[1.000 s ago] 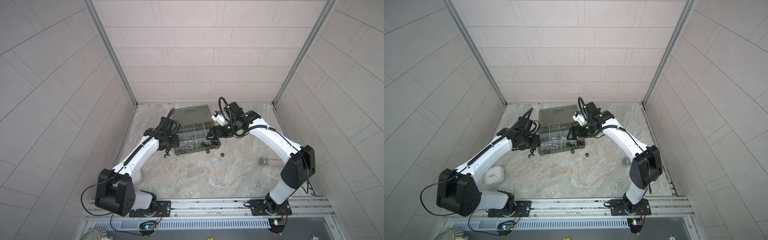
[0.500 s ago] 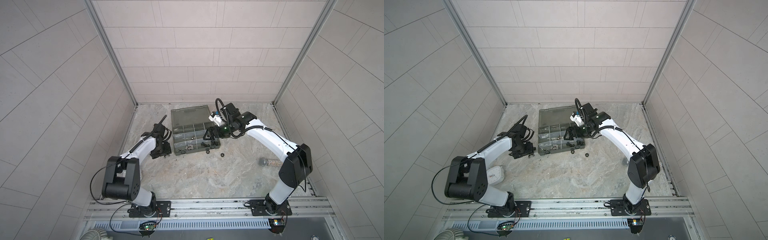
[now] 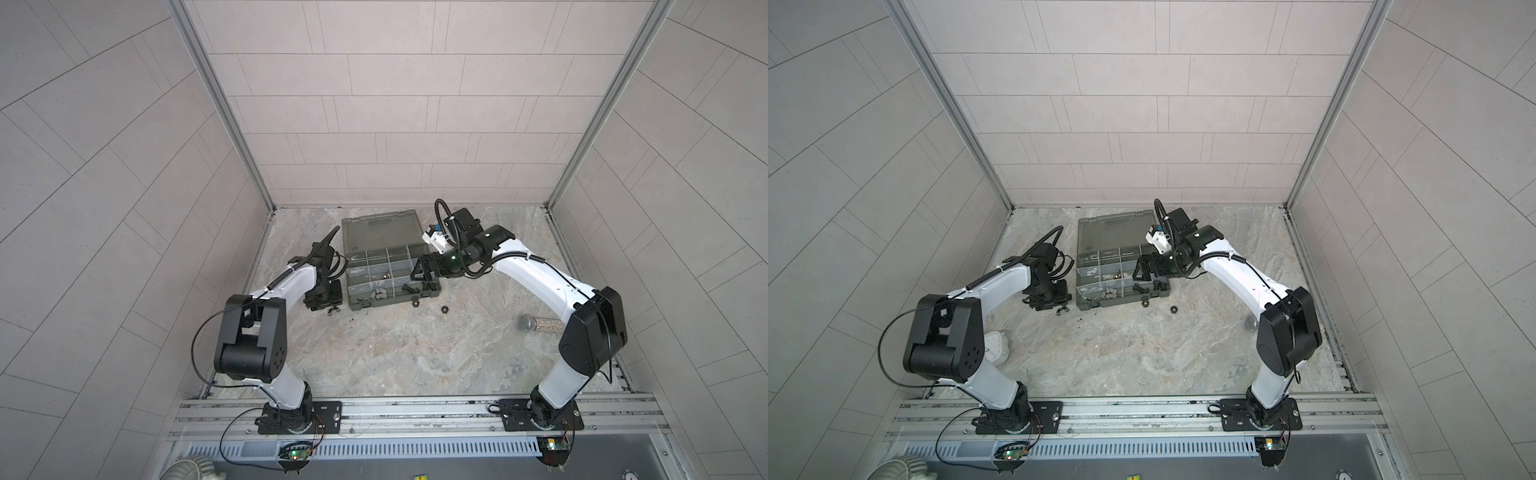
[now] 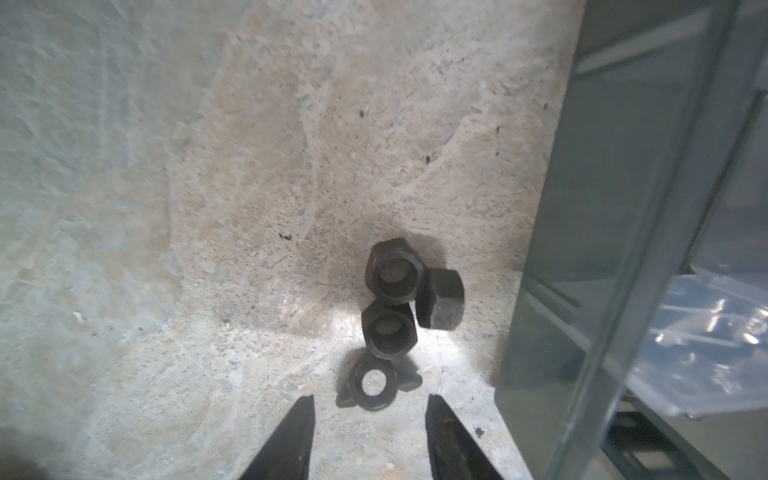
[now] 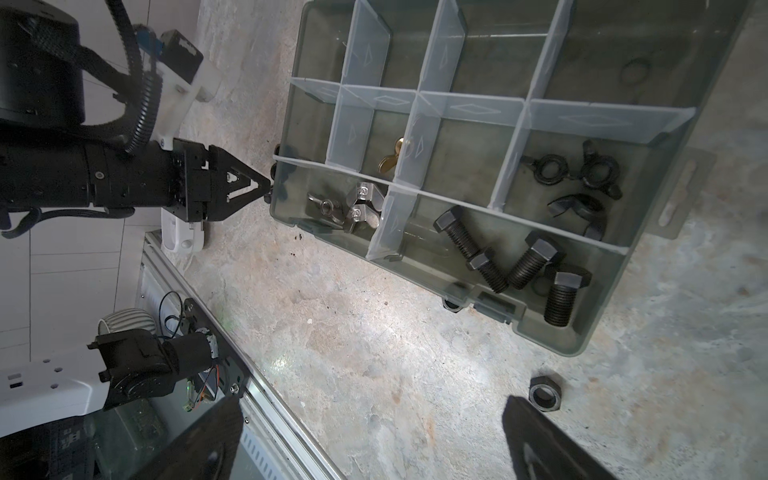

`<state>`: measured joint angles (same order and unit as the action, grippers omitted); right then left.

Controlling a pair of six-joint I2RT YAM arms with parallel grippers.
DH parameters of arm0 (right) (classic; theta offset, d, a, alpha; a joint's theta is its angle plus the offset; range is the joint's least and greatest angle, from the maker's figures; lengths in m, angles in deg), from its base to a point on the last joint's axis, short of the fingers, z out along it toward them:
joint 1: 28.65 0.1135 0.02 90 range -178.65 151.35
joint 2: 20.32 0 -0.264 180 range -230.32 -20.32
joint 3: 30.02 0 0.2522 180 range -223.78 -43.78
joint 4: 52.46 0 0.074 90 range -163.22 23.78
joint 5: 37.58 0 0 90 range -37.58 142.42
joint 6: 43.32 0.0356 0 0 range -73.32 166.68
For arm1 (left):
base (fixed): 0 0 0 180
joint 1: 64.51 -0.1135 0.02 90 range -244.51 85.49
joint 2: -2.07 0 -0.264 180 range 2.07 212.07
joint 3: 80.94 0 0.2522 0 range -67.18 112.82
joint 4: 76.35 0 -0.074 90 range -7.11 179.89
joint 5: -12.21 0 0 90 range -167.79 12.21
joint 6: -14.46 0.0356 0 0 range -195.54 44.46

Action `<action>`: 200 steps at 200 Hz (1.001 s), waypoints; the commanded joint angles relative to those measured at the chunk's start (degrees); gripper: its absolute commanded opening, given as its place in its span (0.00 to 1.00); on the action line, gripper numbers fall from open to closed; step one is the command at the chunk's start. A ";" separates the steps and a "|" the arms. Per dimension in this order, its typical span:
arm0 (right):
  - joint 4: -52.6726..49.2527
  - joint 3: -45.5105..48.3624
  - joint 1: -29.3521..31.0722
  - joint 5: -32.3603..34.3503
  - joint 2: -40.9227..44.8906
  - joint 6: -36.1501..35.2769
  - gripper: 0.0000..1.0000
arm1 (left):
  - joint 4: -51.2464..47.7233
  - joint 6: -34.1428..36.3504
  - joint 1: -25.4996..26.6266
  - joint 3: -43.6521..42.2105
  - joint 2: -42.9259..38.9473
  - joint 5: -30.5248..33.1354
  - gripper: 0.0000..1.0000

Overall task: Sort the screws and nuts into containers
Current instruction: 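Move the left gripper back over the black nut cluster beside the box, then lower the left gripper and grasp the black wing nut under the hex nuts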

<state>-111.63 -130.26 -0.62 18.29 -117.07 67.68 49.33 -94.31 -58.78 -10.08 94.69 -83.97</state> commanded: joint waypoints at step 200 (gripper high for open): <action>0.09 2.04 -3.03 -0.22 2.60 -1.39 0.99 | -1.19 3.12 -0.27 0.19 6.04 -1.20 0.39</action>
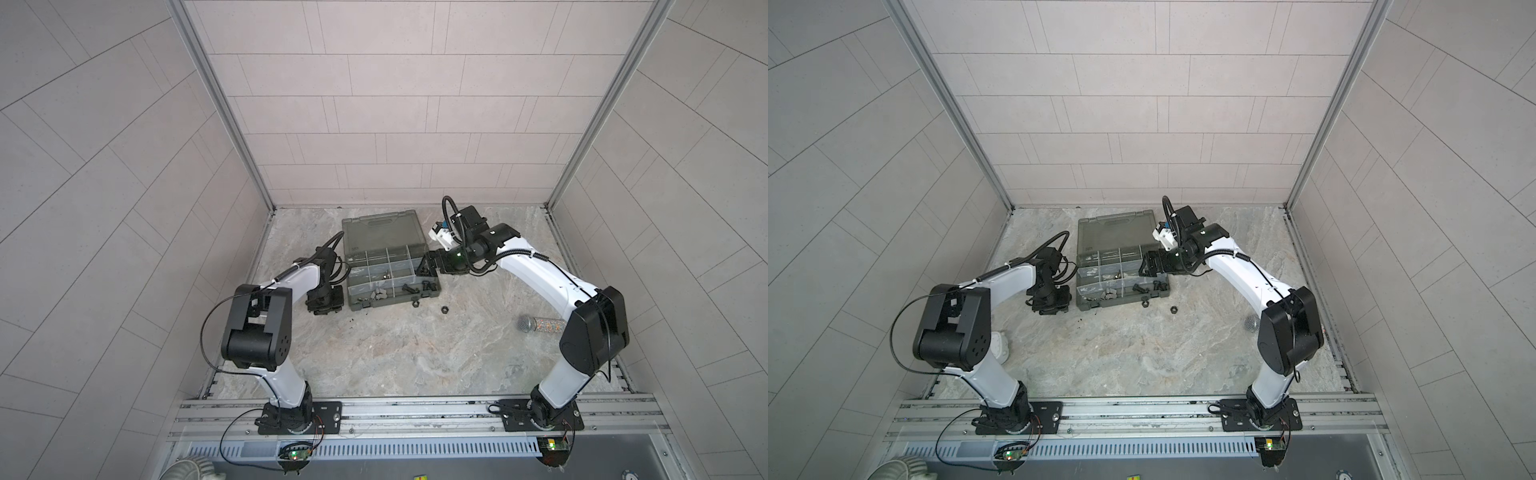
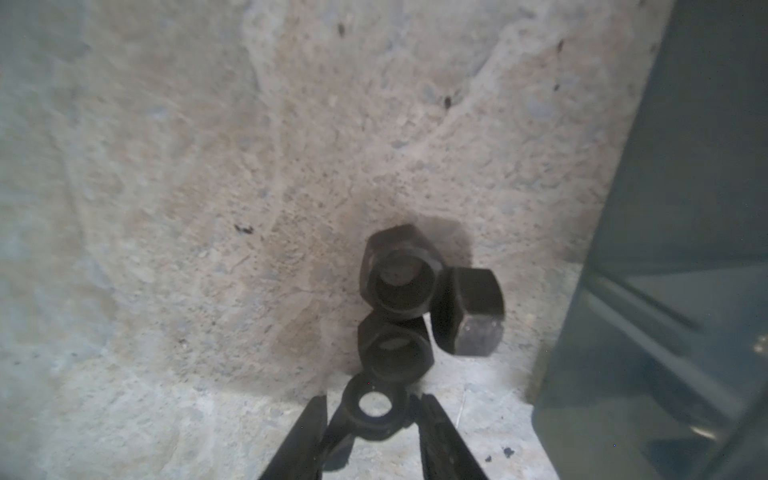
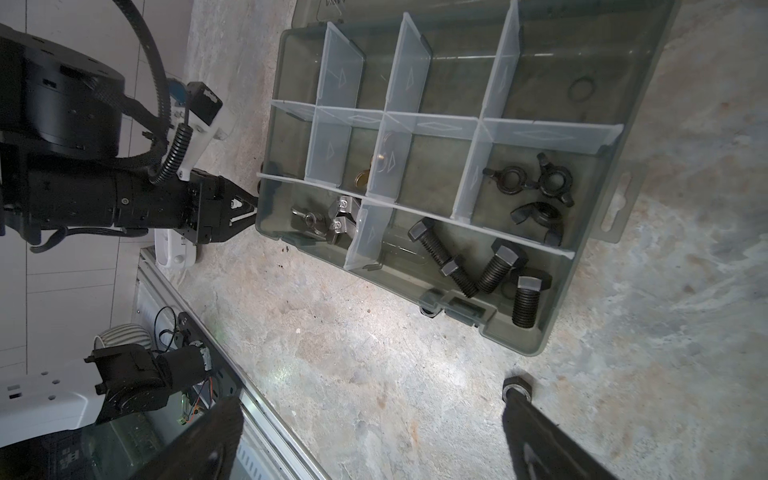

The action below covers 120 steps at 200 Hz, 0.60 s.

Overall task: Sort the screws and nuts into containers
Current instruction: 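Lower the left gripper and grasp the black wing nut under the hex nuts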

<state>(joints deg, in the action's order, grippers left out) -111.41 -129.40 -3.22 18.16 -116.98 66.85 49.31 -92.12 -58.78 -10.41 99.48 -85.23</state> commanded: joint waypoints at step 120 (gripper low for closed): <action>-0.11 0.46 -1.47 -1.29 1.68 -0.28 0.99 | -0.81 1.35 -0.28 3.80 4.34 -0.19 0.33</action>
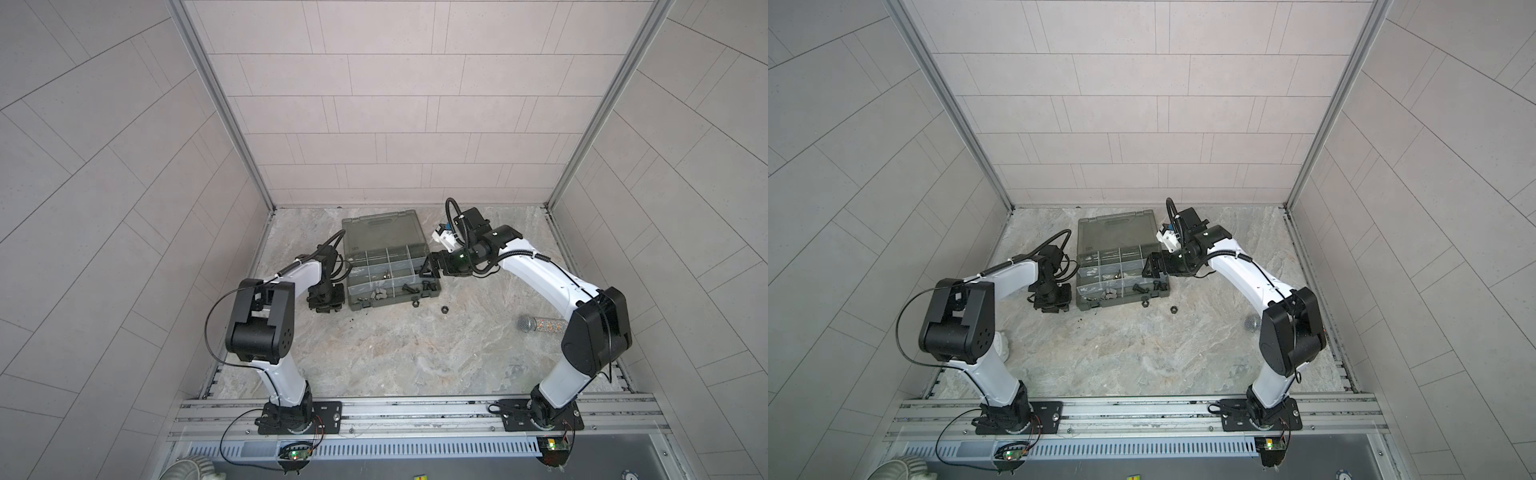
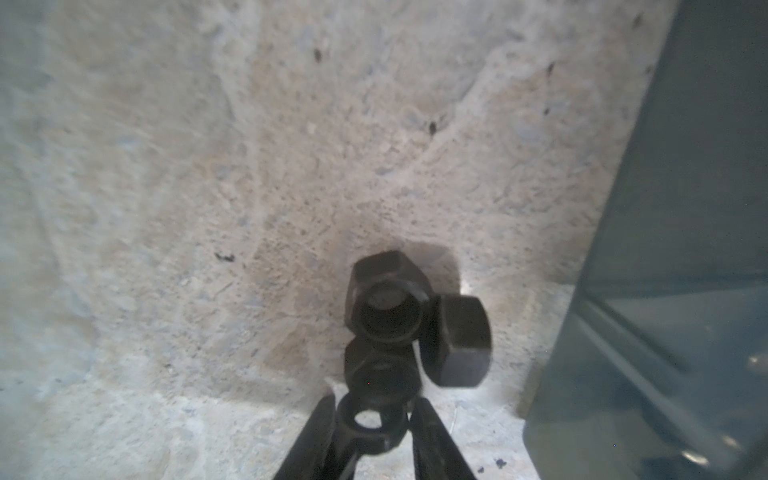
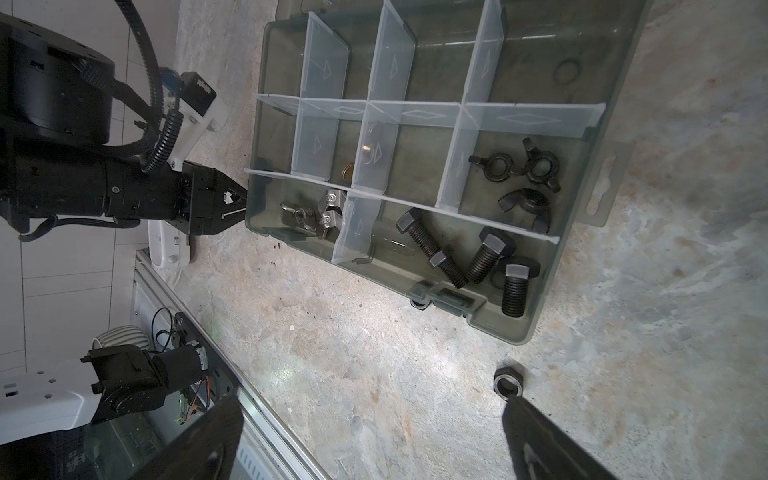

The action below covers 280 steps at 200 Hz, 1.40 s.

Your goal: Sort the screws and nuts into containers

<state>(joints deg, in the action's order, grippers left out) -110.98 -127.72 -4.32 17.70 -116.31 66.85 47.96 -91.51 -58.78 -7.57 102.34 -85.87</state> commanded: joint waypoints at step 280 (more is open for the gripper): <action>-2.78 0.11 -3.04 -2.24 3.57 -2.66 0.99 | -10.34 -3.10 11.04 15.41 -3.42 0.77 0.18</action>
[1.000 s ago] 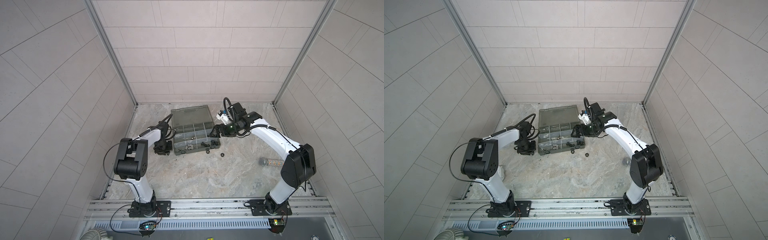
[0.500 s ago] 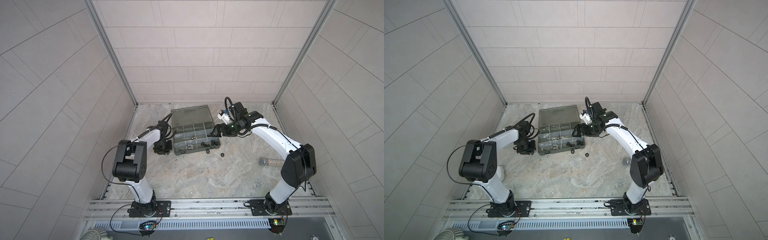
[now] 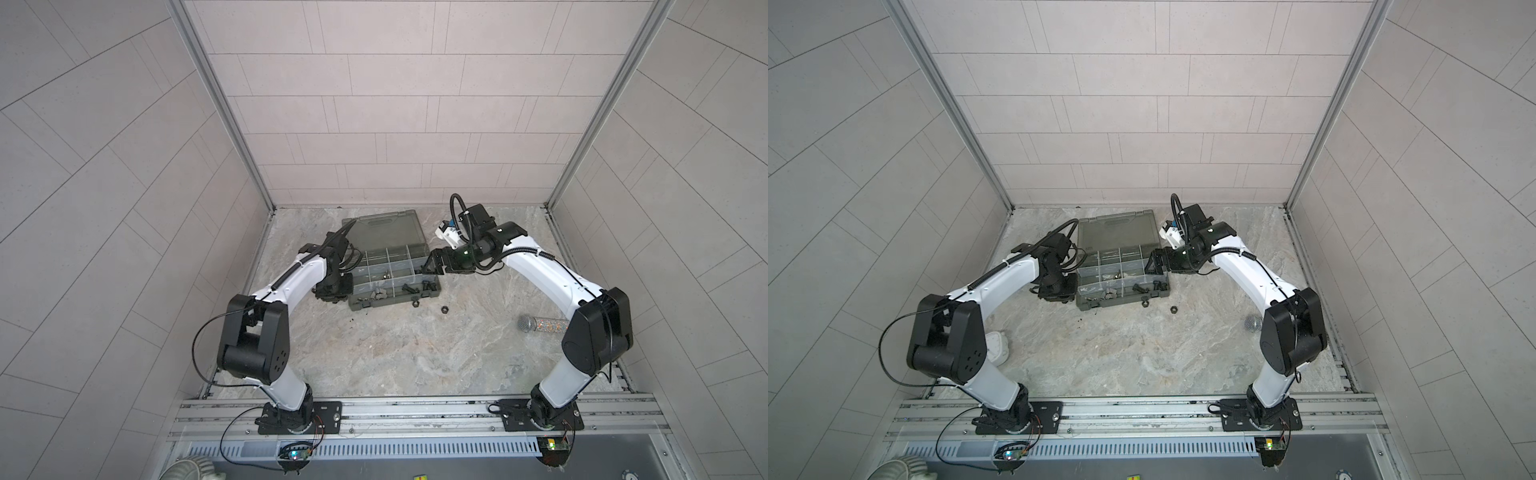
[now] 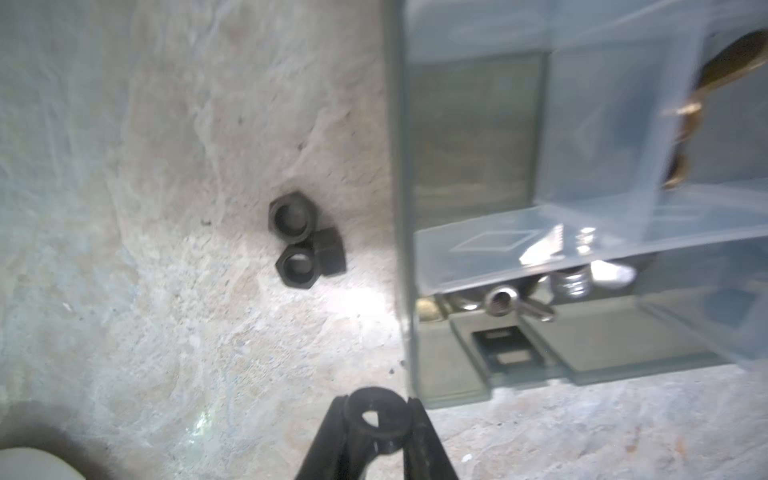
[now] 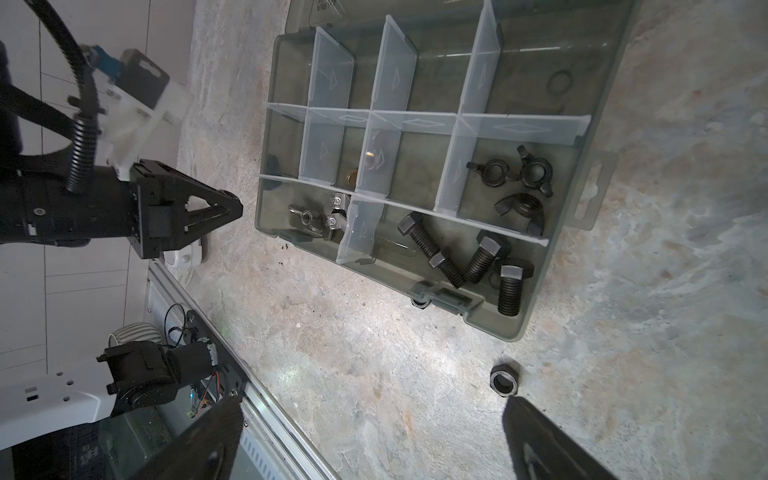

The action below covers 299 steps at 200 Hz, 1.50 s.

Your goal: Sort the screws and nuts into containers

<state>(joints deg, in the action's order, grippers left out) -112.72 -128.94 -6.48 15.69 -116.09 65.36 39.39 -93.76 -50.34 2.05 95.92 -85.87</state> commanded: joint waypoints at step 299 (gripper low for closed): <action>-7.85 7.91 -10.40 1.94 15.61 -4.04 0.99 | -5.43 2.55 16.33 39.68 30.90 3.72 0.37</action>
<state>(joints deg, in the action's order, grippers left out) -119.85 -121.32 -16.64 16.96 -102.17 61.86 34.32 -92.28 -33.40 41.98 127.65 -83.64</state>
